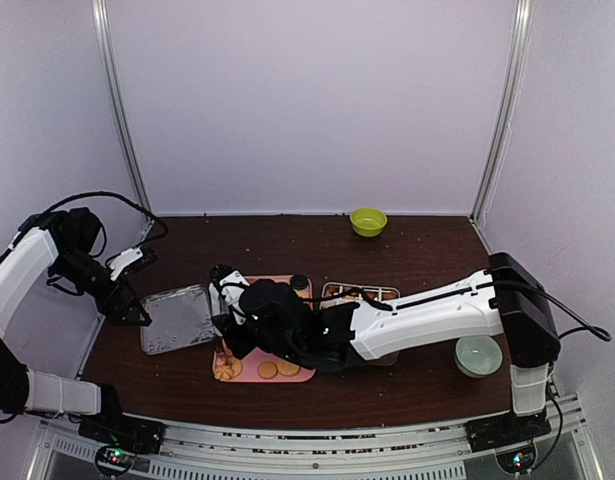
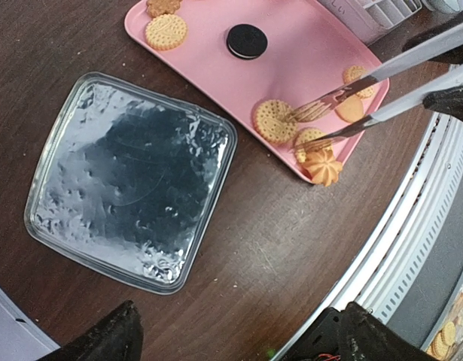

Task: Pack the cookies
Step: Adjust the fake cookies on the plate.

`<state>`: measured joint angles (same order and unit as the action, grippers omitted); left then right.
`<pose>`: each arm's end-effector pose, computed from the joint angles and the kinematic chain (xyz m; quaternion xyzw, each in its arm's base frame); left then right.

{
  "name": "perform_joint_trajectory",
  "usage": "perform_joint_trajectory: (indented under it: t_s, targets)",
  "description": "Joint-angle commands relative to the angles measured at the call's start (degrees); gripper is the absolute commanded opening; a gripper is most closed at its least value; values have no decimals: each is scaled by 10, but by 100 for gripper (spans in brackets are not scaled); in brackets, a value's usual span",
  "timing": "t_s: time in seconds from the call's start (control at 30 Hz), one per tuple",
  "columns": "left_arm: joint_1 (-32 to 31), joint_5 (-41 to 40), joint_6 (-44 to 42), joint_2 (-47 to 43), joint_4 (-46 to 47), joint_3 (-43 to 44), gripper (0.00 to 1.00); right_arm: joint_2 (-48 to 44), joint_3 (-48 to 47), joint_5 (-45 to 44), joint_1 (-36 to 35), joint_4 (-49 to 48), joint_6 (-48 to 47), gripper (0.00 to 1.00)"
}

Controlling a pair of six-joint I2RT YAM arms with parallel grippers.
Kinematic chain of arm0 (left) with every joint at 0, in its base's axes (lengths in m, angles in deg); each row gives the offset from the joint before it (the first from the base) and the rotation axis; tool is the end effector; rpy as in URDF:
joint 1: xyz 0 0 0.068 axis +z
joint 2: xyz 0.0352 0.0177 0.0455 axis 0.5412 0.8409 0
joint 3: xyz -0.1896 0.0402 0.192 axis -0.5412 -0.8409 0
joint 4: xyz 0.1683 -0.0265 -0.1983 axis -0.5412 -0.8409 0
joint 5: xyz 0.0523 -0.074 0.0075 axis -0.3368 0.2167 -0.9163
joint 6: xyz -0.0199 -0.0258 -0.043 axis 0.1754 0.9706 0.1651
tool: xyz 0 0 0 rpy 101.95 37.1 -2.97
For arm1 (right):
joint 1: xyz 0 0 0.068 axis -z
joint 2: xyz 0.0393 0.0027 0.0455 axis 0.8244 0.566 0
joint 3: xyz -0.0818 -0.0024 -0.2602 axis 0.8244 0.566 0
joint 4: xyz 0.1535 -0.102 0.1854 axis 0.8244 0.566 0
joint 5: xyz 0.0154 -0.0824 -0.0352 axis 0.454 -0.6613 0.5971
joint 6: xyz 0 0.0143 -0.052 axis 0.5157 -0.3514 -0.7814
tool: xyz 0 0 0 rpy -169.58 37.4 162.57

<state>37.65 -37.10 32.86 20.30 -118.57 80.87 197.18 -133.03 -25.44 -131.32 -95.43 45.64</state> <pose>0.1822 -0.0015 0.2906 0.3179 0.9129 -0.1987 0.1614 0.1255 0.4648 0.2351 -0.3625 0.7430 0.3345 0.4525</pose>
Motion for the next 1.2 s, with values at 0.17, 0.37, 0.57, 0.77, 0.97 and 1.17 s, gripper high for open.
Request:
perform_joint_trajectory:
  t_s: [0.17,0.37,0.57,0.77,0.97,1.17]
  targets:
    - [4,1,11,-8,-4,9,92,-29,25,-23,-19,-4,-1,38]
    - [5,0,8,-11,-6,9,92,-45,14,-59,-21,8,-20,38]
    - [5,-1,2,-12,-5,6,92,-55,-4,-95,-24,31,-45,38]
    - [5,-2,0,-13,-2,5,92,-73,-7,-92,-42,32,-63,38]
    - [5,-3,-1,-12,-1,1,92,-65,-36,-55,-63,35,-75,37]
    - [4,-7,-2,-19,-1,-1,92,-36,-70,-25,-72,46,-79,36]
